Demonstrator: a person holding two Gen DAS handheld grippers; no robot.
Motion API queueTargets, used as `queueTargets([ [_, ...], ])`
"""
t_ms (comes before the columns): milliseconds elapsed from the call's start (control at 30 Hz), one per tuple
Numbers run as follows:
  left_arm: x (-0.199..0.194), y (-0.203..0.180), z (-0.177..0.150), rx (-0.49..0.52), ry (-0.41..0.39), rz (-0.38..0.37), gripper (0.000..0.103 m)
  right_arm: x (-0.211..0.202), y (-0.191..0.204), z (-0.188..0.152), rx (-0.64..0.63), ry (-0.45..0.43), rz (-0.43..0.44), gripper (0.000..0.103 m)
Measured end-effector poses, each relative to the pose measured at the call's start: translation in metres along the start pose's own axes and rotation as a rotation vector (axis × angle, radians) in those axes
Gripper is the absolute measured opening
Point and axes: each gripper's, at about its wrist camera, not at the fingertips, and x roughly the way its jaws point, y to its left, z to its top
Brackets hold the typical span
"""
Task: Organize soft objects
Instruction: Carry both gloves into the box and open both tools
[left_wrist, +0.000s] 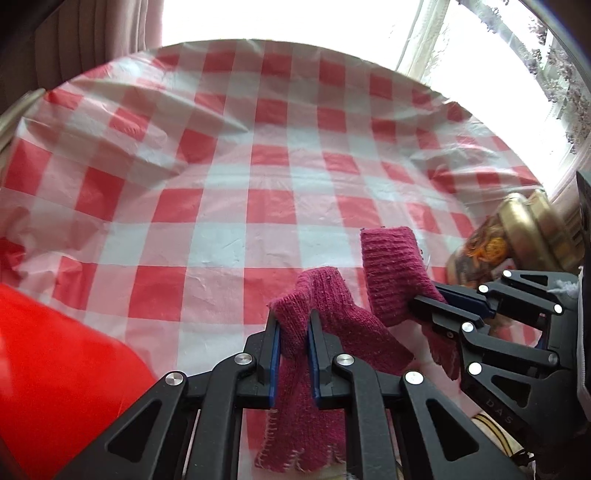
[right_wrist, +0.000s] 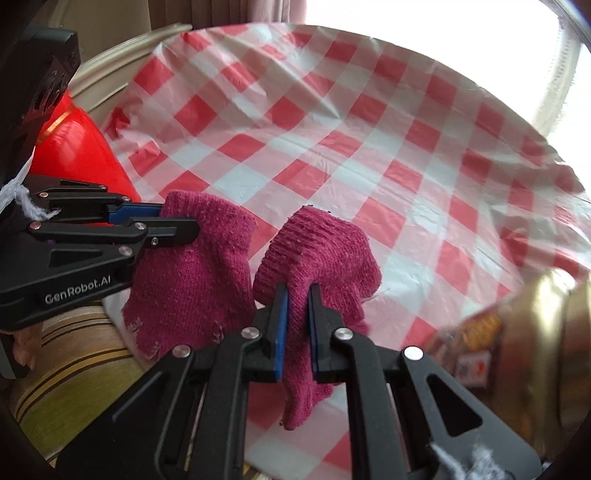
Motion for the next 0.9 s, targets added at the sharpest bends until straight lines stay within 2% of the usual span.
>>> queueTargets([
  [300,-0.059,-0.022,-0.009,0.026,-0.090,-0.006,0.013,-0.067,-0.009,-0.025,0.094,-0.083,-0.014,0.012],
  [500,-0.102,-0.058,-0.016,0.073,-0.139,-0.071,0.013,-0.122,-0.023,-0.061,0.171,-0.134,-0.060,0.012],
  [567,-0.114,-0.075,-0.020,0.094,-0.148,-0.114,0.013,-0.148,-0.035,-0.085,0.221,-0.153,-0.080,0.012],
  [700,-0.138,-0.119,-0.034,0.137,-0.145,-0.255,0.013,-0.198,-0.064,-0.137,0.316,-0.179,-0.149,0.012],
  [900,-0.157,-0.200,-0.061,0.222,-0.101,-0.463,0.013,-0.259,-0.103,-0.236,0.464,-0.134,-0.317,0.012],
])
